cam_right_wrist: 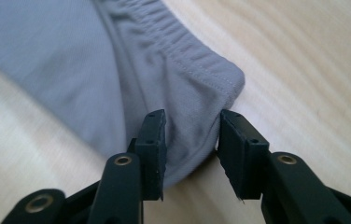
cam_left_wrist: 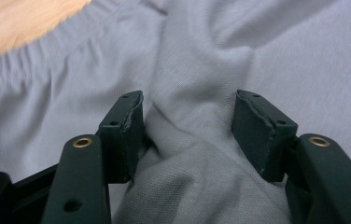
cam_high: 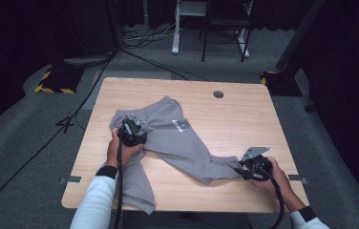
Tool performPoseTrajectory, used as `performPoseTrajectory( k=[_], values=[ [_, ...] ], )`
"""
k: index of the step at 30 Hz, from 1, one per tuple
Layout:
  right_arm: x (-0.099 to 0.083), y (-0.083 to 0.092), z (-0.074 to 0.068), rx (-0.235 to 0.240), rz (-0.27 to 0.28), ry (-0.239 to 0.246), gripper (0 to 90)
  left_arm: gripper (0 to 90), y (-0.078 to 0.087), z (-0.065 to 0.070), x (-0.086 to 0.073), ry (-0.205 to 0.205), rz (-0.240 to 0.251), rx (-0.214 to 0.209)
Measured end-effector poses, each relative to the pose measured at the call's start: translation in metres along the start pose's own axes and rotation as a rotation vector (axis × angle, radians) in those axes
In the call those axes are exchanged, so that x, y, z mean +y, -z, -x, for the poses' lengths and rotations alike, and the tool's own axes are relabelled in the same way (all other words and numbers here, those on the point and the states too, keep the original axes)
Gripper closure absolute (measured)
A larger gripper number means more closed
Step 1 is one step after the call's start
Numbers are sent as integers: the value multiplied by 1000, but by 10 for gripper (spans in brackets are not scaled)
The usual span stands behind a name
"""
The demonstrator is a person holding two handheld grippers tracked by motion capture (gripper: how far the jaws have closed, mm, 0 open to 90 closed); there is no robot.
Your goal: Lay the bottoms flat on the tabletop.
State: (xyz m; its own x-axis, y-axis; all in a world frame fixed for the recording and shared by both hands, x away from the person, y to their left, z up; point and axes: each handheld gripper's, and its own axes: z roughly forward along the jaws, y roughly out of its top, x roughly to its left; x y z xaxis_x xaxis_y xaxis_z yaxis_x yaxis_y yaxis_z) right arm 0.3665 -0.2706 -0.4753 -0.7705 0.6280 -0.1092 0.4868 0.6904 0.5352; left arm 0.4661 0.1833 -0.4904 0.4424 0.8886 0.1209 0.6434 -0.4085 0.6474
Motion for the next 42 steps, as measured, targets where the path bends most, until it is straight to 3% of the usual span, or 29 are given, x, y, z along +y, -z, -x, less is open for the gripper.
performPoseTrajectory(
  k=[5,9,11,12,13,14,15,18,20,23,26,29,32,35,40,42],
  values=[
    [-13,12,-7,27,-37,-13,577,408,3,-9,-6,49,-8,-1],
    [-14,25,-14,58,-42,33,504,384,7,-8,-9,71,-6,-25],
    [-12,28,-14,41,-19,28,488,381,11,-2,-9,32,16,-49],
    [-9,32,-12,40,11,25,489,366,13,3,-8,3,28,-62],
    [-1,35,-8,36,75,15,474,352,15,9,-7,-9,44,-82],
    [-1,35,-8,36,75,15,474,352,17,16,-5,-32,60,-101],
    [10,32,-5,25,135,39,485,344,19,23,-2,-59,71,-110],
    [23,21,-1,11,156,50,490,341,23,46,9,-114,103,-168],
    [41,-4,2,30,138,77,491,343,22,61,16,-141,117,-211],
    [49,-18,0,65,123,94,506,343,18,84,27,-185,126,-277],
    [56,-31,-7,62,81,131,521,343,12,108,38,-223,126,-330],
    [57,-38,-9,75,58,128,563,348,5,124,43,-251,113,-353],
    [53,-37,-6,92,66,111,699,359,-6,136,47,-264,81,-353],
    [50,-36,-3,98,64,91,712,357,-18,140,49,-261,39,-317],
    [40,-28,11,22,23,31,716,346,-26,128,51,-183,34,-270],
    [33,-23,19,-6,5,-16,712,345,-28,119,52,-138,35,-215]
  ],
)
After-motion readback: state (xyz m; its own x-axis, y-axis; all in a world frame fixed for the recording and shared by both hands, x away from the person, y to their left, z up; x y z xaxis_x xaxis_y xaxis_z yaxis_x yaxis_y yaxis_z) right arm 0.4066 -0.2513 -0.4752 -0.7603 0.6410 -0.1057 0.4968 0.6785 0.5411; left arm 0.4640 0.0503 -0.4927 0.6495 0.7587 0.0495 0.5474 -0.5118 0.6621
